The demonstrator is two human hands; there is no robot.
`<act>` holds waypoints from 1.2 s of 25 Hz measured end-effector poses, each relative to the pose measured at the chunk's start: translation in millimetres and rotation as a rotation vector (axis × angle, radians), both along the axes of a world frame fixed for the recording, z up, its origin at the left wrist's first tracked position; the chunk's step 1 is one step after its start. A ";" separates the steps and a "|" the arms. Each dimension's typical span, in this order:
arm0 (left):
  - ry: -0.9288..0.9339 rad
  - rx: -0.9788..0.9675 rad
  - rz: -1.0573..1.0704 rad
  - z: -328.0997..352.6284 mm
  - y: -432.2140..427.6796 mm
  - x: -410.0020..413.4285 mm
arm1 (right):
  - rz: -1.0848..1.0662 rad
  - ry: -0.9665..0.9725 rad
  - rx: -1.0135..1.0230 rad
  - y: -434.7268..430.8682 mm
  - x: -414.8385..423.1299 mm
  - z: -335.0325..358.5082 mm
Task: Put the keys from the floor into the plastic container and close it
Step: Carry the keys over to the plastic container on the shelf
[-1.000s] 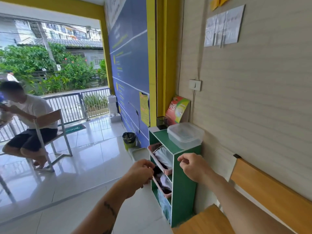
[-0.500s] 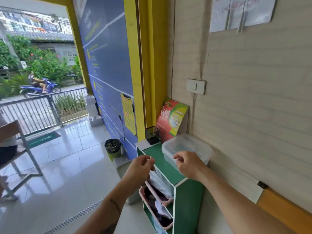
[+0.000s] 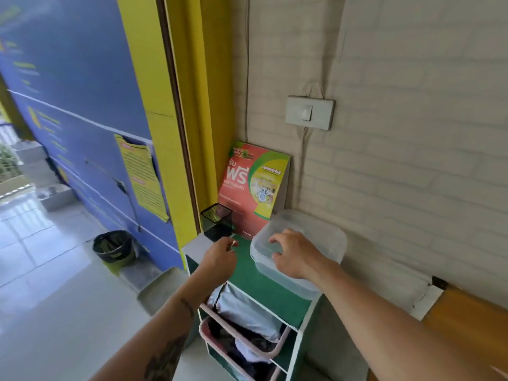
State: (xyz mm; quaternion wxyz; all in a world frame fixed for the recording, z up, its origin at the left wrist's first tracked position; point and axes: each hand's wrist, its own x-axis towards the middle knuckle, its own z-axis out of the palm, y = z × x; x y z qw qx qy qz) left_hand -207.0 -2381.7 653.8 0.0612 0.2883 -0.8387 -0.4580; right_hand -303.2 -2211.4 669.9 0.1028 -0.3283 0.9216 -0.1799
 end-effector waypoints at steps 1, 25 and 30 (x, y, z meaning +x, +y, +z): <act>-0.015 -0.025 -0.048 -3.4 -13.2 -8.5 | -0.033 0.003 0.046 -9.6 -3.7 -2.8; 0.051 -0.185 -0.348 -87.3 -80.0 -86.7 | -0.283 0.165 0.254 -50.9 -5.7 -55.2; 0.105 0.059 -0.329 -81.8 -59.4 -74.6 | -0.280 0.256 0.295 -55.6 -4.1 -56.5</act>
